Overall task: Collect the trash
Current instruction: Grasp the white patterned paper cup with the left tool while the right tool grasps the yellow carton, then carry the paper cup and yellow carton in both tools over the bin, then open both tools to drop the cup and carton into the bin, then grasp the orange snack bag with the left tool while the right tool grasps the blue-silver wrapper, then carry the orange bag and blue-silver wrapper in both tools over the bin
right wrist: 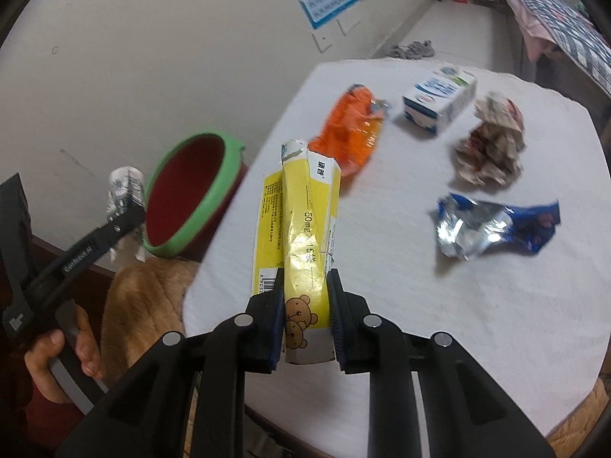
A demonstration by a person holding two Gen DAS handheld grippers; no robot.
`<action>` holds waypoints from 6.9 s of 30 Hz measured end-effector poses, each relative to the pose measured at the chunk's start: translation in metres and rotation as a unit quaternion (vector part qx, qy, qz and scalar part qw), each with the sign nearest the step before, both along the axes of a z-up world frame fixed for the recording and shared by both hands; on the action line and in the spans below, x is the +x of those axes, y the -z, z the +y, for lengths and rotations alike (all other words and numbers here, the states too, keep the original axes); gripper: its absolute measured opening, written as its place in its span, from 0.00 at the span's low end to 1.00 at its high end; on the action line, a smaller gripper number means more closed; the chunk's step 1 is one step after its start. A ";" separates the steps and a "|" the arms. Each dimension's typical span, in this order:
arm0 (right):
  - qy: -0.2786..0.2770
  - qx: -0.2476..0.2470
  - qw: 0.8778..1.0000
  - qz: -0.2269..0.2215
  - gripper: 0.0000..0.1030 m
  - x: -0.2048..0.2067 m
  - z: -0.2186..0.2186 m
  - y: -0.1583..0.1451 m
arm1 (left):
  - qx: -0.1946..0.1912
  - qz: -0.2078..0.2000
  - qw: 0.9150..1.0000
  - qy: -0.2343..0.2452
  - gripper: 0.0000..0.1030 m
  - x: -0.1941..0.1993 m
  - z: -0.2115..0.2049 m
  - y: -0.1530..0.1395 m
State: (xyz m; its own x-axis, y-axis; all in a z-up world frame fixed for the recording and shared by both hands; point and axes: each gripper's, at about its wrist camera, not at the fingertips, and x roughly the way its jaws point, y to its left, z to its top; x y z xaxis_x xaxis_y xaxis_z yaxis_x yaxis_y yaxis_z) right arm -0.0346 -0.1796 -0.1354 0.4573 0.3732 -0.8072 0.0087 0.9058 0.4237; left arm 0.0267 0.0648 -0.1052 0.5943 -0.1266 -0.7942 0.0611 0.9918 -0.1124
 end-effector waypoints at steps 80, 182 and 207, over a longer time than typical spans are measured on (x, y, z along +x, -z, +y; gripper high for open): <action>-0.104 -0.009 0.993 -0.059 0.21 0.101 0.134 -0.043 | 0.028 -0.023 0.997 -0.065 0.46 0.051 0.106 0.002; 0.008 -0.039 0.996 0.084 0.57 -0.045 -0.081 0.074 | 0.026 0.128 0.977 0.167 0.49 0.016 -0.118 0.088; 0.050 -0.037 0.996 0.070 0.23 -0.040 -0.075 0.071 | 0.025 0.043 0.991 0.127 0.52 0.000 -0.086 0.042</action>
